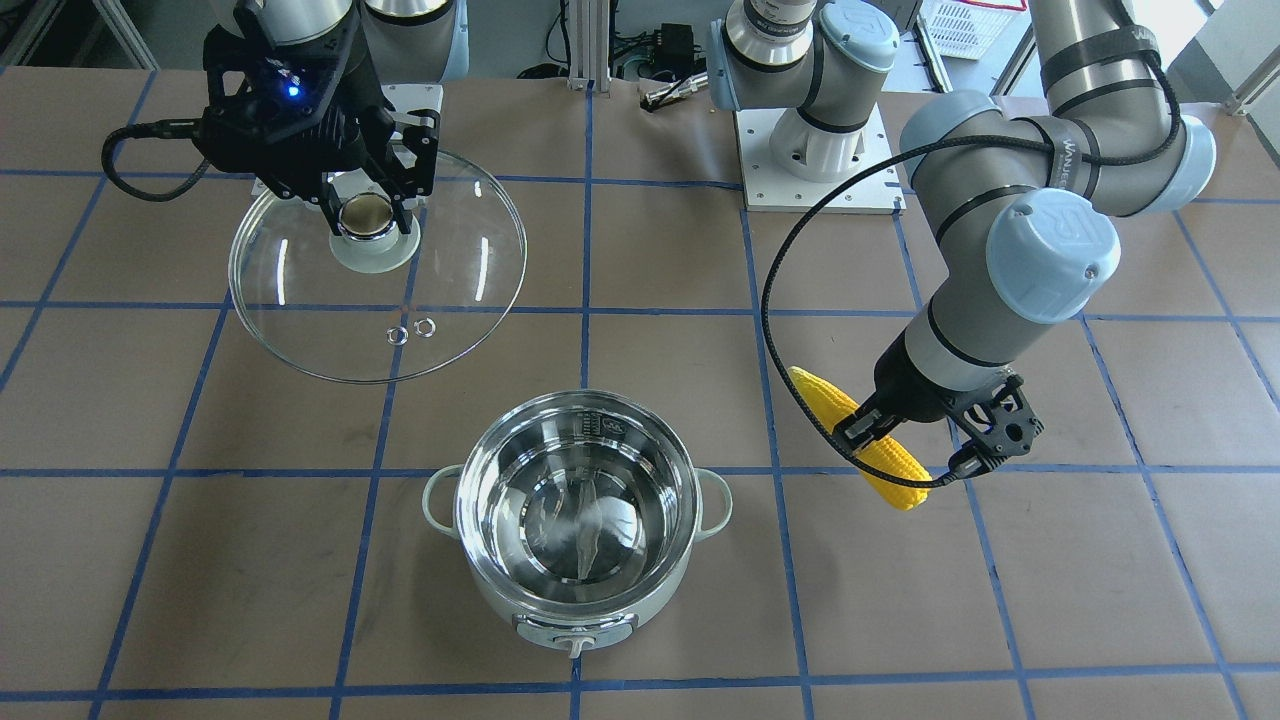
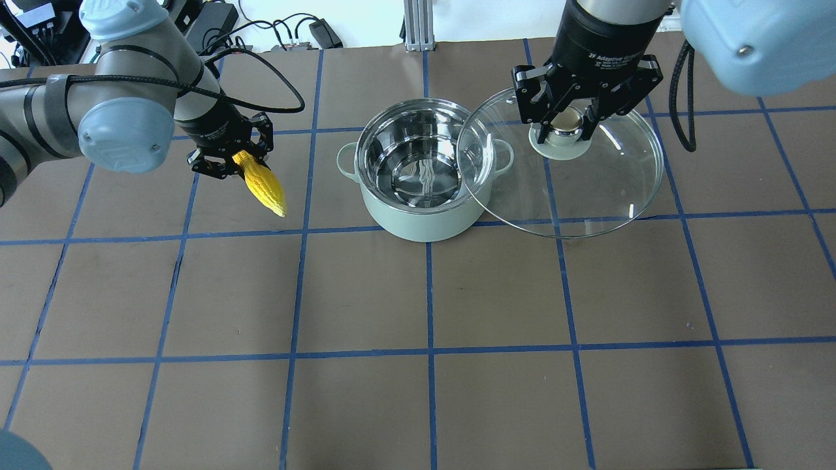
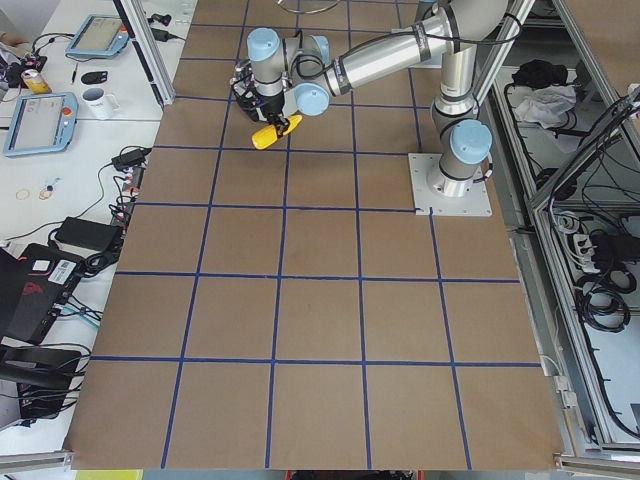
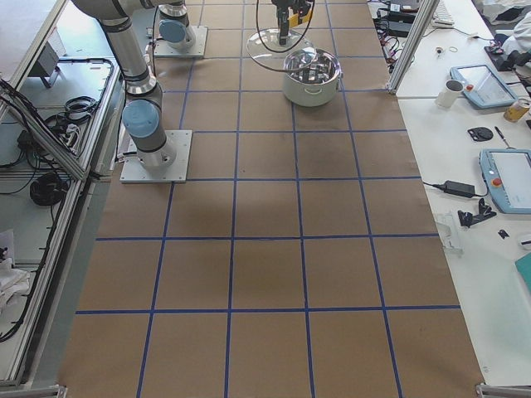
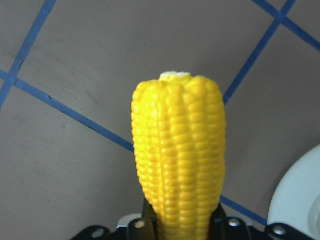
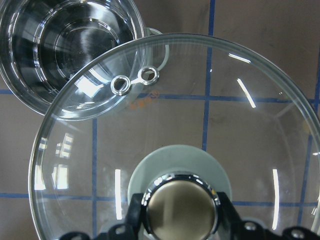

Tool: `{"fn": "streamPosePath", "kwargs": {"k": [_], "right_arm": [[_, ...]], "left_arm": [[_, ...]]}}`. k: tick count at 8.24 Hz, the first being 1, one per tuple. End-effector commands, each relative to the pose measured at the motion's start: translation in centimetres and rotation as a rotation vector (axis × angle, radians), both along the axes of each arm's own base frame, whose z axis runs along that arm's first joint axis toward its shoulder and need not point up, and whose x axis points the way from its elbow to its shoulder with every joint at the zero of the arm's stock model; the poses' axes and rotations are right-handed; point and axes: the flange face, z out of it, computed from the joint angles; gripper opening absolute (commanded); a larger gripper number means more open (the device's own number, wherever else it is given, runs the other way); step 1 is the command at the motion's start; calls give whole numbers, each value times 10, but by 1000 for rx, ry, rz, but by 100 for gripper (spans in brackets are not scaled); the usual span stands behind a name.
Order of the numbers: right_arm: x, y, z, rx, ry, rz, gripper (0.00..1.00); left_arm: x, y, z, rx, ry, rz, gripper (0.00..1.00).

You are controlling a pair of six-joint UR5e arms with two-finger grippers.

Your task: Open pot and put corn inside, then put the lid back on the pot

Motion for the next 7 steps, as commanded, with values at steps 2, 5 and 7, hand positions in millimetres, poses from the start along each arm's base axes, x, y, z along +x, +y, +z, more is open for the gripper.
{"fn": "streamPosePath", "kwargs": {"k": [2, 5, 7], "right_arm": [[0, 0, 0, -4, -1, 1, 34], [-1, -1, 0, -4, -1, -1, 33], [-9, -5, 0, -5, 0, -11, 34]], "left_arm": [[-29, -7, 39, -88, -8, -271, 0], [-63, -7, 40, -106, -6, -382, 0], [-99, -10, 60, -142, 2, -492, 0]]}}
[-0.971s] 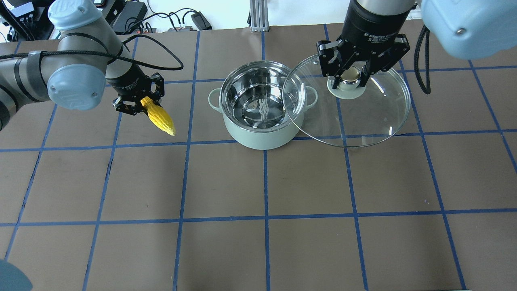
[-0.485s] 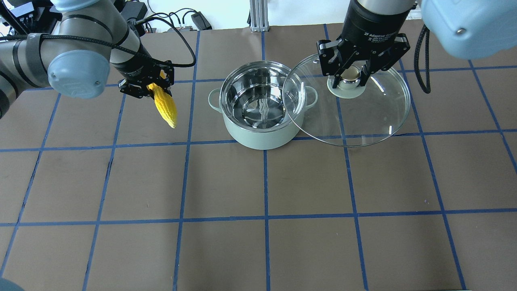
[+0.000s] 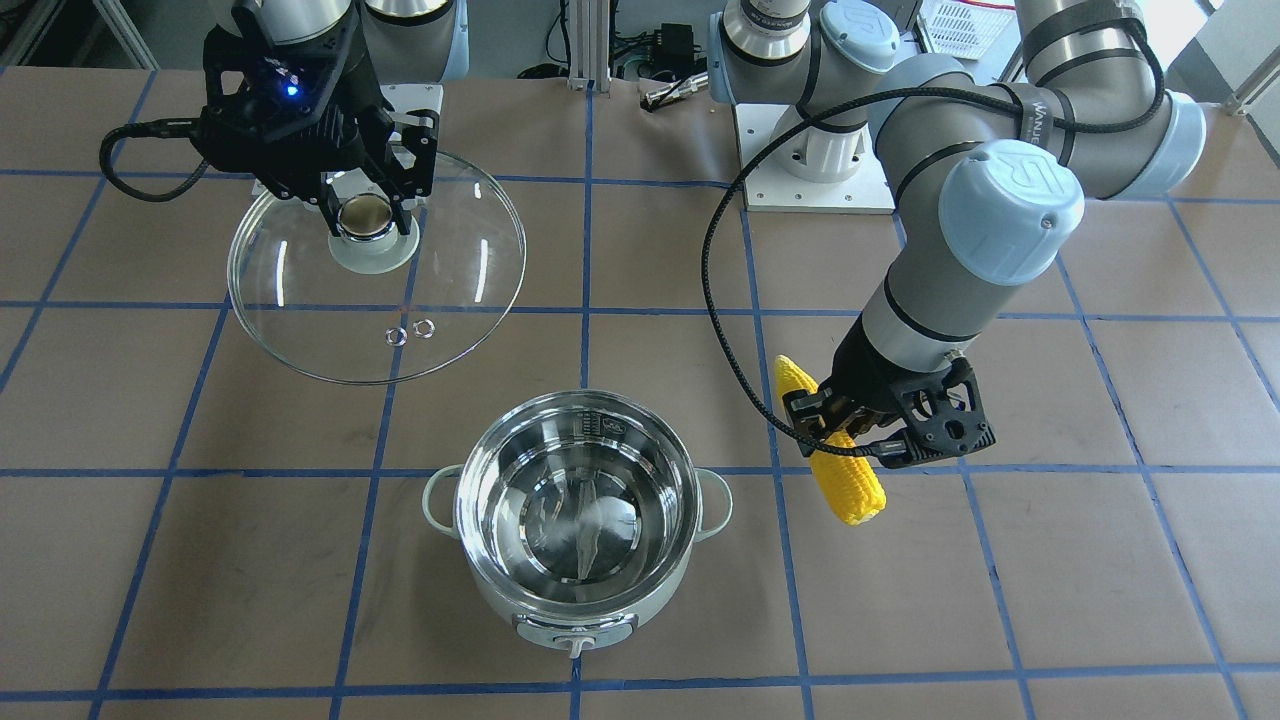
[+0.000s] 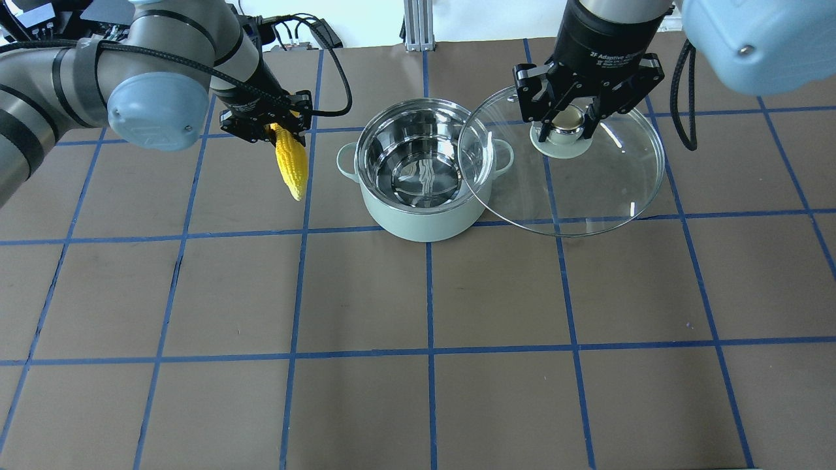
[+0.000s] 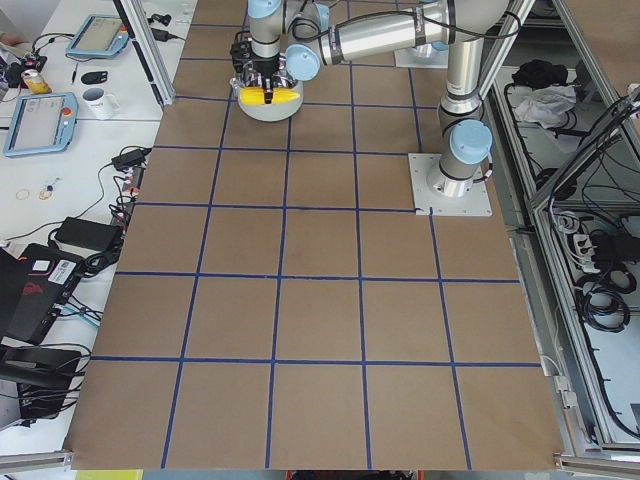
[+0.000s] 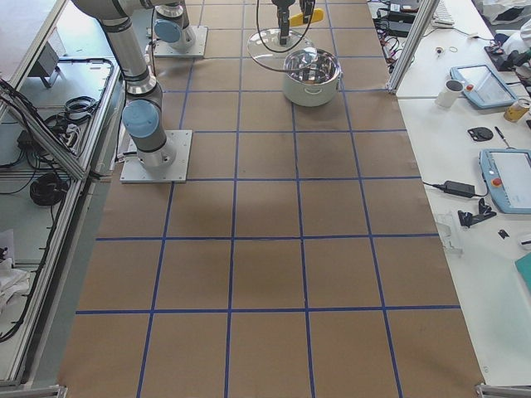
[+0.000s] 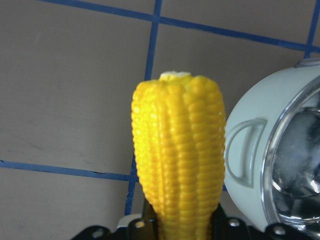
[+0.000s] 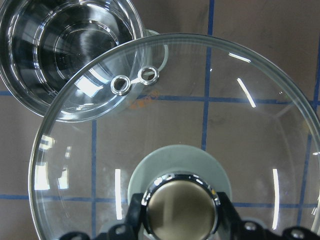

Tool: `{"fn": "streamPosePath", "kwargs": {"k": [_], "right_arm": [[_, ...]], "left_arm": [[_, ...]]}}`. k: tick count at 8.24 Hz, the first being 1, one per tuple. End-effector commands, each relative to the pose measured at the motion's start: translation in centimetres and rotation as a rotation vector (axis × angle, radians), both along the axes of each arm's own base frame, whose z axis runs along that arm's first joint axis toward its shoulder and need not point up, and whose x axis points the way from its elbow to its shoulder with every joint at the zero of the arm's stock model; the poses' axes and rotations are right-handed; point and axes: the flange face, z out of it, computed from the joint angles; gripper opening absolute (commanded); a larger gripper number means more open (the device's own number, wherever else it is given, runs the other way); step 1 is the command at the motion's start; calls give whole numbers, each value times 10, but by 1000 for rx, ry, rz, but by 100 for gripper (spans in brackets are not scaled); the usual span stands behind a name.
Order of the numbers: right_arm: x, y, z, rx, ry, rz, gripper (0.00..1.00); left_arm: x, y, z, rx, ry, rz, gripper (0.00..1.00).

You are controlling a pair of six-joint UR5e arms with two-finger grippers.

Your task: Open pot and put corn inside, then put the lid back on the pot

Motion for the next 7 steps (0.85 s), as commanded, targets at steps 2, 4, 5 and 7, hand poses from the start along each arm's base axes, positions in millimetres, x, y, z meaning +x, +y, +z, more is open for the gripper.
{"fn": "streamPosePath", "kwargs": {"k": [2, 4, 5, 7], "right_arm": [[-17, -6, 1, 1, 0, 0, 33], [-19, -7, 0, 2, 0, -3, 33], [-19, -7, 0, 2, 2, -3, 33], [-20, -7, -1, 5, 7, -5, 31]], "left_arm": [[-62, 3, 12, -32, 0, -151, 0], [-97, 3, 30, -80, 3, -209, 0], [-121, -1, 35, -94, -3, -237, 0], [-147, -3, 17, -78, -28, -282, 0]]}}
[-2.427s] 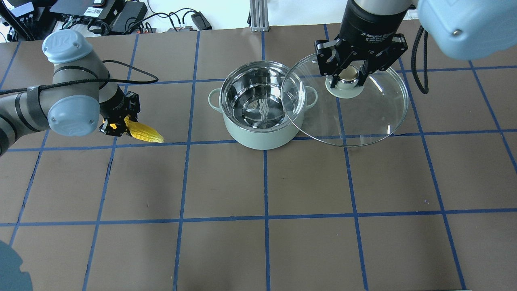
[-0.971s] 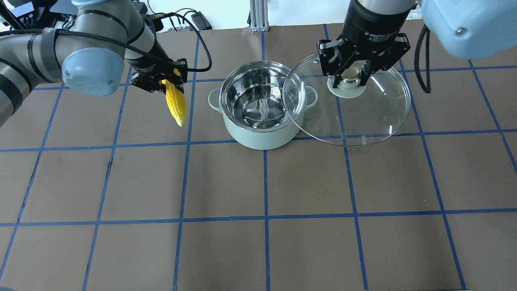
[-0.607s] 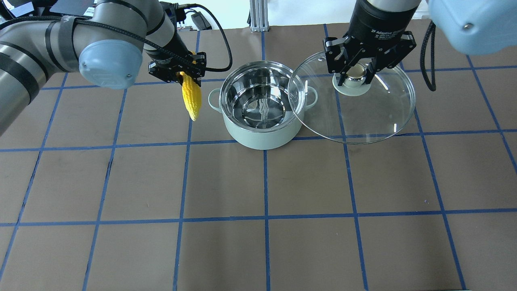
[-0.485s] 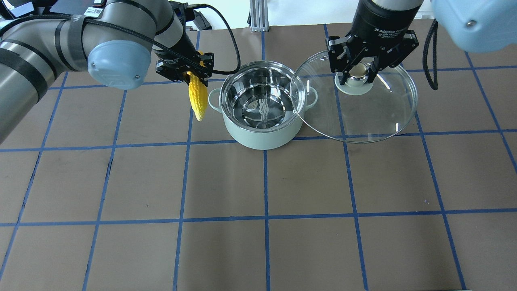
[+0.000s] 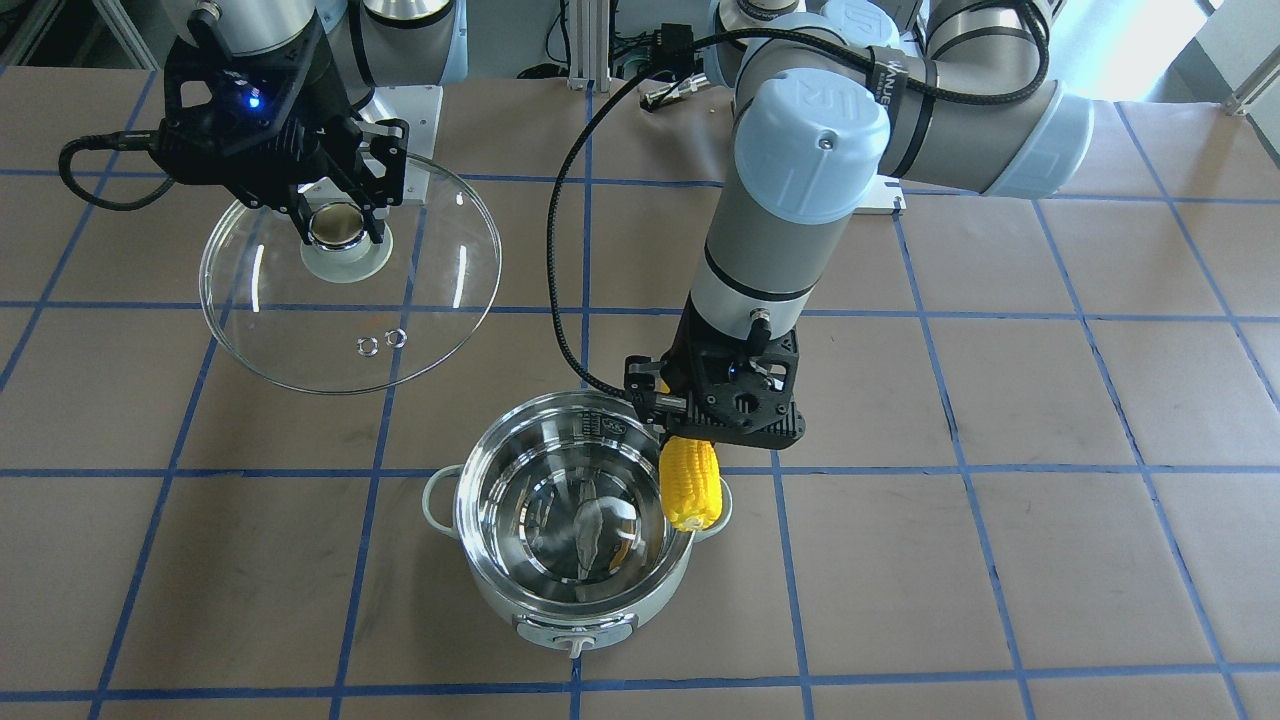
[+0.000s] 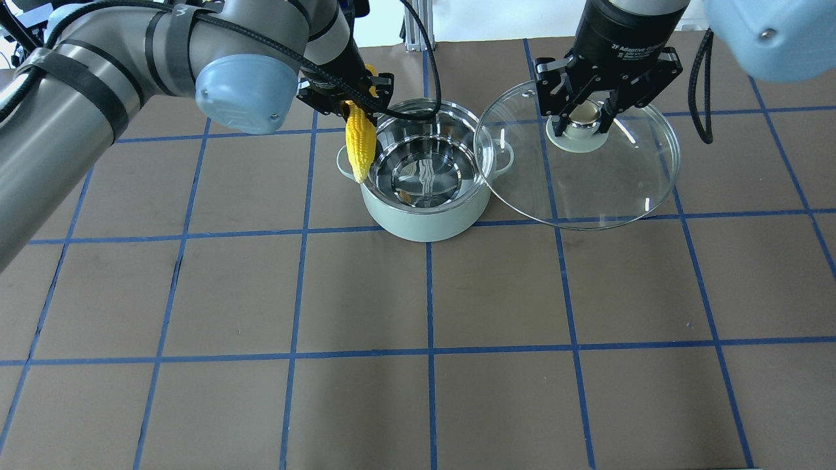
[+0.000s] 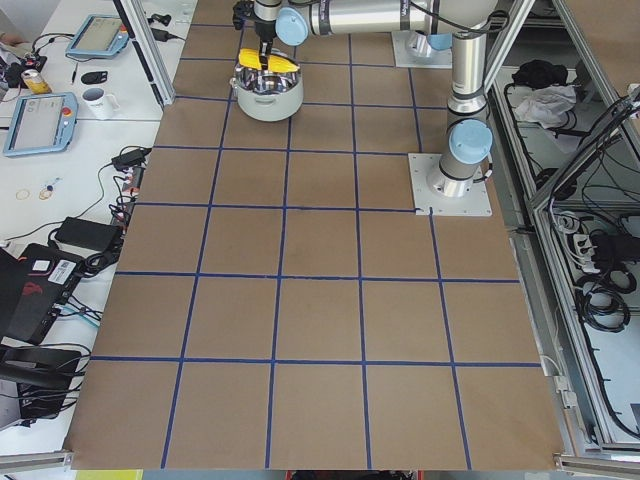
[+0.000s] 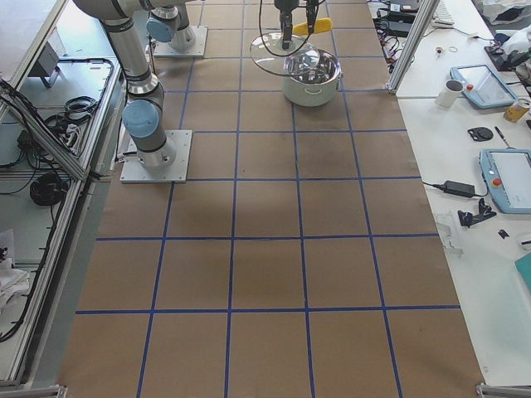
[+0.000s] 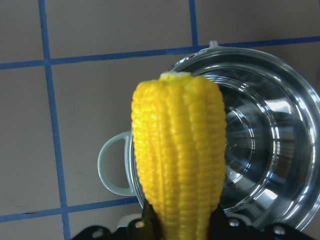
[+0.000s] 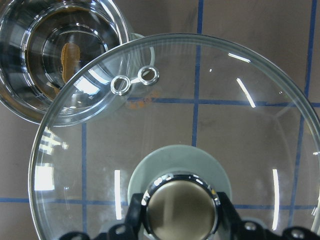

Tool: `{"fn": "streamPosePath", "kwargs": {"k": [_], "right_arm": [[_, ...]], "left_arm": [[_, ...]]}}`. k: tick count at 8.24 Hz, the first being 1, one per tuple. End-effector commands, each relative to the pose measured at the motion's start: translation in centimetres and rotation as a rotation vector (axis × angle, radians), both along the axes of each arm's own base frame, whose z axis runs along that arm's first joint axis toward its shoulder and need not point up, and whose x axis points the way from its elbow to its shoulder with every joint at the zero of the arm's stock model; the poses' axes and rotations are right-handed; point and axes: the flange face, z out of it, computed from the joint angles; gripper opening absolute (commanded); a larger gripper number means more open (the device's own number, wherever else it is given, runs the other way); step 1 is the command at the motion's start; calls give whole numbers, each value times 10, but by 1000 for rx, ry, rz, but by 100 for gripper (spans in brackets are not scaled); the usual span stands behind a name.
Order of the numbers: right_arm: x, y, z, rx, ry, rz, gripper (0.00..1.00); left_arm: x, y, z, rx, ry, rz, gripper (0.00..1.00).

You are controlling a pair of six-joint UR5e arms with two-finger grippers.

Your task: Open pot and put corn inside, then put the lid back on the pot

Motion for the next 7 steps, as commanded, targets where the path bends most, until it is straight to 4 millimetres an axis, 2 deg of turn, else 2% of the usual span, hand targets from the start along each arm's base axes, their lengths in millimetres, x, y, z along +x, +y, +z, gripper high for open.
{"fn": "streamPosePath", "kwargs": {"k": [1, 3, 5, 7], "right_arm": [[0, 0, 1, -1, -3, 0, 31], [-1, -1, 0, -2, -3, -3, 30], [-1, -1, 0, -2, -5, -3, 29], [-2, -2, 1, -7, -4, -5, 27]], "left_arm": [[-41, -1, -30, 33, -25, -65, 0], [-59, -1, -56, 68, -33, -80, 0], [-65, -10, -77, 66, -34, -78, 0], [-68, -17, -76, 58, -26, -74, 0]]}}
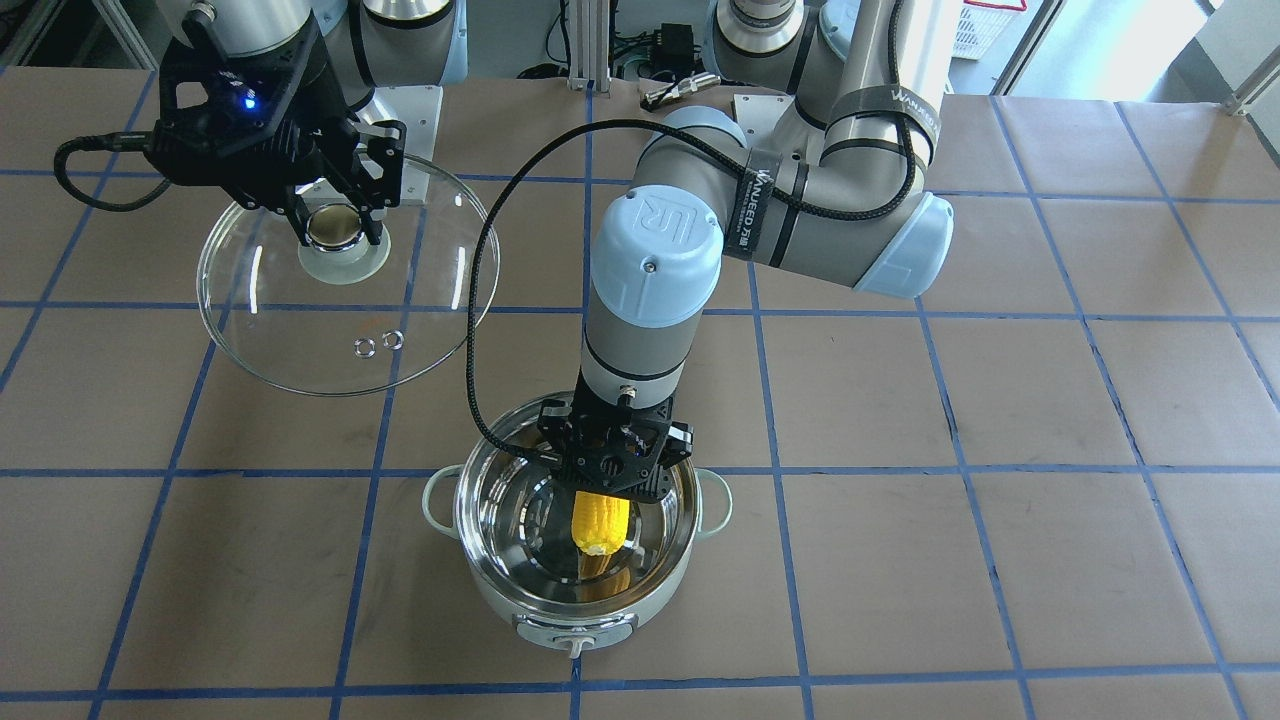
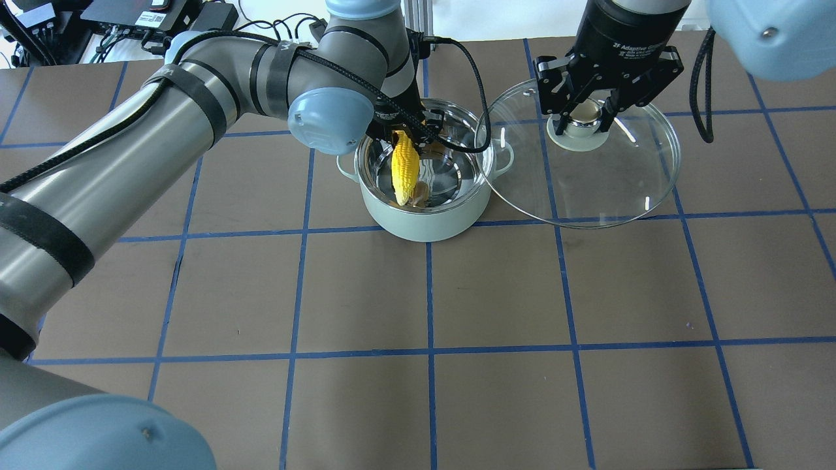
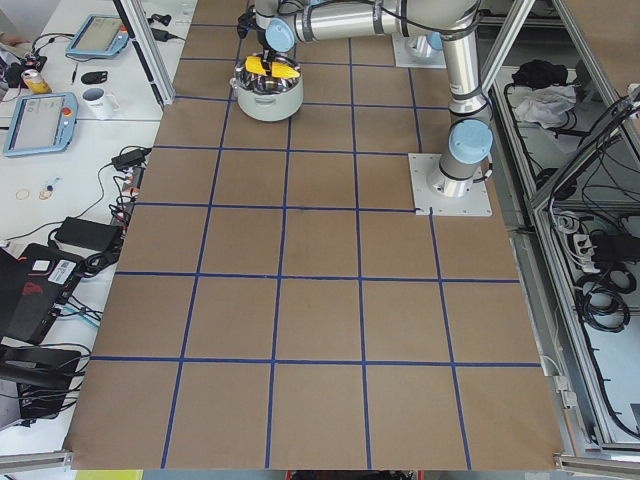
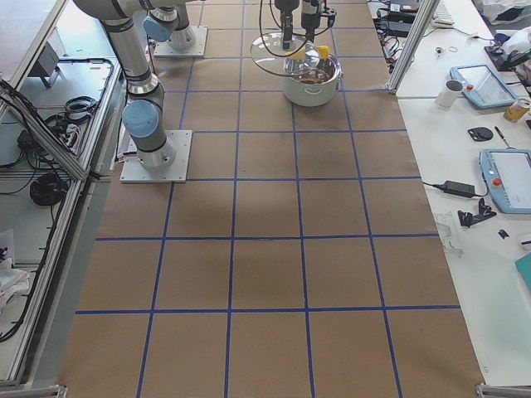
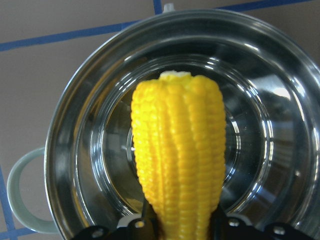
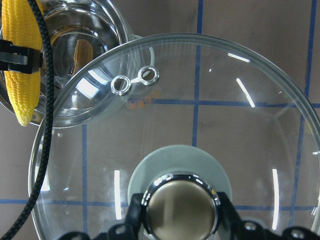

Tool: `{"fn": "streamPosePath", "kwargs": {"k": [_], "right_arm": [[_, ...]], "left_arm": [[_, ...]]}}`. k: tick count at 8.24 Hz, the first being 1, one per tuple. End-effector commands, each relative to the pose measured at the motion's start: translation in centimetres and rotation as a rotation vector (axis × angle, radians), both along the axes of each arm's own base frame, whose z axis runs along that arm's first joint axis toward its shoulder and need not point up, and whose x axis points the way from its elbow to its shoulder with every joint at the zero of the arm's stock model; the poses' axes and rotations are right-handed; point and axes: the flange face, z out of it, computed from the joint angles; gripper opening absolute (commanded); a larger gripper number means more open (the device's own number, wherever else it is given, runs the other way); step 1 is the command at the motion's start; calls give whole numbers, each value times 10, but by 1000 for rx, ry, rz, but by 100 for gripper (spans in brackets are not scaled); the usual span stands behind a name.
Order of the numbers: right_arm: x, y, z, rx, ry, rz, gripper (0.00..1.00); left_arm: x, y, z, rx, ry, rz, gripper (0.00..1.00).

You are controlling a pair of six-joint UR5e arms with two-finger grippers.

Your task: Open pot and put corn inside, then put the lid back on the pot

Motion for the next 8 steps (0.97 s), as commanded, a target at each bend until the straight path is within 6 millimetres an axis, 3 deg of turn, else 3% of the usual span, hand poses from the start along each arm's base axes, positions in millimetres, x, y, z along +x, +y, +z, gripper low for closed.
{"fn": "streamPosePath", "kwargs": {"k": [1, 2, 3, 4, 8], "right_arm": [[-1, -1, 0, -3, 3, -1, 26], [-1, -1, 0, -4, 3, -2, 26], [-1, -1, 0, -3, 3, -2, 25], [-1, -1, 0, -3, 3, -2, 25], [-2, 0, 0, 0, 9, 0, 23]], "left_arm": [[-7, -14, 3, -19, 18, 2, 0], [-9, -23, 6, -30, 23, 8, 0], [-13, -31, -4, -22, 21, 26, 0], [-18, -31, -15, -7, 15, 21, 0], [-21, -28, -19, 4, 4, 29, 0]]}}
